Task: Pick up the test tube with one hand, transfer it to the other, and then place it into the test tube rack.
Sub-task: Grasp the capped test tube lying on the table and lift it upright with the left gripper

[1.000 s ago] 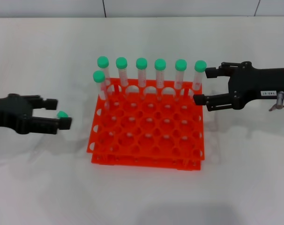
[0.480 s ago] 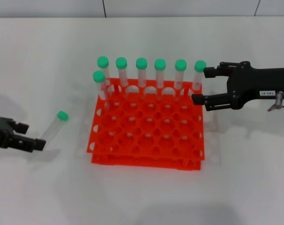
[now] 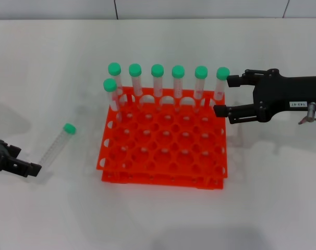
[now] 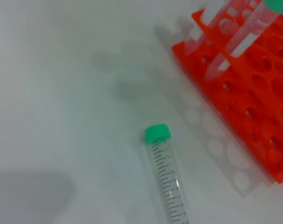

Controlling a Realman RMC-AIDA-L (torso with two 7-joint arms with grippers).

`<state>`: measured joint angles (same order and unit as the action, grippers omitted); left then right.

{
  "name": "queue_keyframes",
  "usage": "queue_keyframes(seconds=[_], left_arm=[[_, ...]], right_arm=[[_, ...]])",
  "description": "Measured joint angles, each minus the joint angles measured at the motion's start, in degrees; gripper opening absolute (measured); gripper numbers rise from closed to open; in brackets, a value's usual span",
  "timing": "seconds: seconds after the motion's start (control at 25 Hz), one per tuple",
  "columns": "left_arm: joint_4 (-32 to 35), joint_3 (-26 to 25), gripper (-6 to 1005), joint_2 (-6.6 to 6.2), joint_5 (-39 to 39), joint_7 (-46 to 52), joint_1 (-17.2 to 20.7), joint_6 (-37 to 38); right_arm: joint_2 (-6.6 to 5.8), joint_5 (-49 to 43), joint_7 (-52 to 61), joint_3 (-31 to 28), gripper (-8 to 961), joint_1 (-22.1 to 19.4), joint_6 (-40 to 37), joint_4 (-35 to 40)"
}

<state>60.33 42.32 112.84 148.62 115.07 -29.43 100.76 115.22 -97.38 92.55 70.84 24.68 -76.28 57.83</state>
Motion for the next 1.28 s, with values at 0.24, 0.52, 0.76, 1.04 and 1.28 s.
queue_keyframes(seconds=[0.24,0.52,0.76,1.04,1.28], left_arm=[[-0.40,0.05,862,0.10,1.57,0.14,-0.72,-1.02],[-3.01,0.36,858,0.61,3.23,0.15,-2.61,-2.63],[-5.59,0.55,856,1.00,4.62,-0.06,-4.54,-3.96],[-7.26,0.81,853,1.04,4.76,-0.39,-5.08,-5.60],[-7.79,1.32,850,1.22,4.76,-0.45,-5.11,-6.34]], right_arm=[[0.00,0.00,0.00,0.06,869,0.01,0.00,0.00],[0.00,0.07,0.00,0.01,869,0.02,0.00,-0.02],[0.00,0.10,0.00,0.00,869,0.02,0.11,-0.08],[0.00,0.09,-0.03,0.00,869,0.09,0.46,-0.25],[0.00,0.09,-0.14,0.00,869,0.22,0.52,-0.27]])
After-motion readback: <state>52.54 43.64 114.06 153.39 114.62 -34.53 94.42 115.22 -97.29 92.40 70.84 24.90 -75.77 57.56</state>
